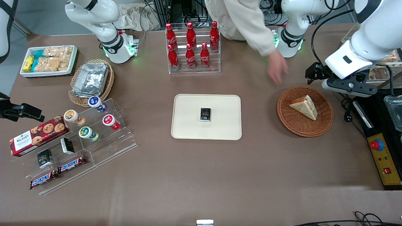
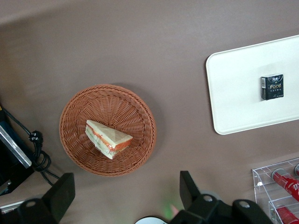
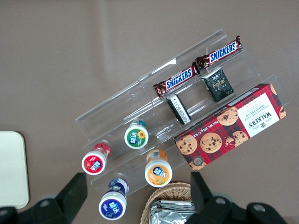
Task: Place sandwich from basket to tray
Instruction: 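Move the left gripper toward the wicker basket holding the sandwich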
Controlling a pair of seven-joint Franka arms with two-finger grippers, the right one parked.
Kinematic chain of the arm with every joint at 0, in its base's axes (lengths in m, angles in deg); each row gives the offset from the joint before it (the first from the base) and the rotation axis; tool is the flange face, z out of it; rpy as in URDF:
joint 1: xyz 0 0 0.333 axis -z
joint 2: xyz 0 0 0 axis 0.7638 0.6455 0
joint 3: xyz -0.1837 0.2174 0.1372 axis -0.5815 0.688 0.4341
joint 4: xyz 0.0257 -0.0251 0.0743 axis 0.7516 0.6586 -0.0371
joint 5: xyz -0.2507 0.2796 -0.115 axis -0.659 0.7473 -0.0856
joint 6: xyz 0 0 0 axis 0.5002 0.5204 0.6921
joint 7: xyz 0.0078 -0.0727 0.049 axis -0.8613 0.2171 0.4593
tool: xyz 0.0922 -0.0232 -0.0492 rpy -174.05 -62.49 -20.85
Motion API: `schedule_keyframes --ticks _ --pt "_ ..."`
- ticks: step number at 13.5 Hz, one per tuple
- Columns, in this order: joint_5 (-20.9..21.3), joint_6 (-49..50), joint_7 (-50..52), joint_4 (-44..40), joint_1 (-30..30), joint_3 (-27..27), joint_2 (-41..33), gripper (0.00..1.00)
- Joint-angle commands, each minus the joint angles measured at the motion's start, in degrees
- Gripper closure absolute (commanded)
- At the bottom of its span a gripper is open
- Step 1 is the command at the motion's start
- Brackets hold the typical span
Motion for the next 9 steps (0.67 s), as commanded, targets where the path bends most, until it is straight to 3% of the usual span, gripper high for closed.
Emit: schedule_keyframes --ticks 1,6,9 --pt "0.17 0.26 -1.09 0.97 -0.40 -0.25 -1.40 0.00" --pt "2.19 0.26 2.76 3.17 -0.66 0.10 -2.45 0.00" --pt "4.21 0.09 20.39 6.42 -1.71 0.46 -3.60 0.00"
